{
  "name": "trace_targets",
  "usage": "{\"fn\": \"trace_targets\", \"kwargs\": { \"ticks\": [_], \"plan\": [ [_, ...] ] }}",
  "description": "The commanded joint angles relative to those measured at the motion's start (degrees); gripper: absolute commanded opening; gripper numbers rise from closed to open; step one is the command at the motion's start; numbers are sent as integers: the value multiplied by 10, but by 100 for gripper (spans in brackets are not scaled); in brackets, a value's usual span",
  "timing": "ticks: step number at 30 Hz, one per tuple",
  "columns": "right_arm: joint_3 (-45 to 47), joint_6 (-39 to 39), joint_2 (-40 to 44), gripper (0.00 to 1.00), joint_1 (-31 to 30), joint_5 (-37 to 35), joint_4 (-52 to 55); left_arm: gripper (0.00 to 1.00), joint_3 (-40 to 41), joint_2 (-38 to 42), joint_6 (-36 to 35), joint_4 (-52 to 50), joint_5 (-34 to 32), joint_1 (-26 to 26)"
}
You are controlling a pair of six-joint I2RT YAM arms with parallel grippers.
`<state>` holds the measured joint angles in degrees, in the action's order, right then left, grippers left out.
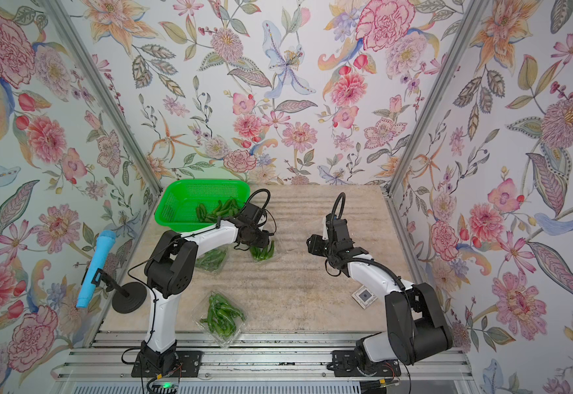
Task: Take small green peppers out of containers
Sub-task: Pick up the green pepper from the packing box, then place the green pepper in the basket.
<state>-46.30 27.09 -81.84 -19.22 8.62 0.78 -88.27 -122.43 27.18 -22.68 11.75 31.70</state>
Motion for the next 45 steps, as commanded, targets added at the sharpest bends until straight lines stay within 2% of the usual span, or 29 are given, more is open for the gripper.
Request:
{"fn": "trace_targets", "kwargs": {
  "ticks": [1, 5, 14, 24, 29, 35, 37, 40, 45],
  "plan": [
    [8, 5, 17, 55, 5, 3, -2, 40, -6, -17, -7, 6, 5, 5],
    [9, 6, 19, 55, 5, 3, -1, 38, -7, -20, -8, 5, 7, 6],
    [-5, 5, 10, 55, 6, 13, -2, 12, -8, 10, -12, -9, 0, 6],
    [-106, -7, -44, 55, -1, 82, 15, 10, -1, 127, -13, -16, 2, -17],
    [-206, -12, -91, 55, -6, 126, 26, 12, -37, 150, -26, -26, 25, -68],
    [-326, -5, -170, 55, -33, 161, 29, 14, -134, 132, -44, -57, 53, -177],
    [-353, -2, -198, 55, -44, 162, 30, 15, -162, 109, -42, -50, 71, -220],
    [-380, 8, -235, 55, -57, 168, 29, 15, -227, 45, -49, -76, 50, -261],
    [-399, 19, -275, 55, -75, 171, 27, 17, -293, -50, -47, -89, 49, -294]
  ]
}}
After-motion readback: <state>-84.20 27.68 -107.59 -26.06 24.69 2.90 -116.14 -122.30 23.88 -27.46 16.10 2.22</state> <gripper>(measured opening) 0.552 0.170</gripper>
